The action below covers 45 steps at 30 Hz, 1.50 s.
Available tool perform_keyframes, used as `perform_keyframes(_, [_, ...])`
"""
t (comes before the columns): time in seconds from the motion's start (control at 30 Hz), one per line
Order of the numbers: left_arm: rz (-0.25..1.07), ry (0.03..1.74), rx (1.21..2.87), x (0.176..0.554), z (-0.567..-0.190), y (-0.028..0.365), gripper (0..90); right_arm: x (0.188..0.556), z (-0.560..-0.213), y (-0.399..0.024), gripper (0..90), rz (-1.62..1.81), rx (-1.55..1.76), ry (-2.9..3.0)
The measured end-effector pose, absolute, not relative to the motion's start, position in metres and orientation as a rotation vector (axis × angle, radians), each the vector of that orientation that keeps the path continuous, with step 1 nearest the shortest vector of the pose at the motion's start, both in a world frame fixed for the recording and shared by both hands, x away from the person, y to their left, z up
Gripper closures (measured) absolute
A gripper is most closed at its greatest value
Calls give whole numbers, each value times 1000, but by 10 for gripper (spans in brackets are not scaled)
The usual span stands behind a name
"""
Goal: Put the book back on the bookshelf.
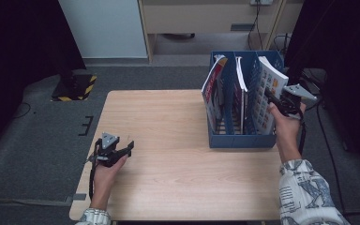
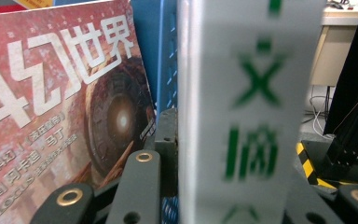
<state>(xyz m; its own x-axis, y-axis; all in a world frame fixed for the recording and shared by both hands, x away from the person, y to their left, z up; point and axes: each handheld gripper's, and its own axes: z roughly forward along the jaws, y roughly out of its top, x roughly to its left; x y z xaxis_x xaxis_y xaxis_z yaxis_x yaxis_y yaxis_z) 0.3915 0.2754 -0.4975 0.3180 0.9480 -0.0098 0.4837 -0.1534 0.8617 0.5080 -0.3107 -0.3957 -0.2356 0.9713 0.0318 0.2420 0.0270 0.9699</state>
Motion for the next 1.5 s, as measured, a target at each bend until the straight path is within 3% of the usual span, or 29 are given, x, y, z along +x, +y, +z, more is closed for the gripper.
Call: perform_keyframes(1.5, [722,1284,1777,391,-497,275,324,495,-396,-314,721,1303,1244,1676])
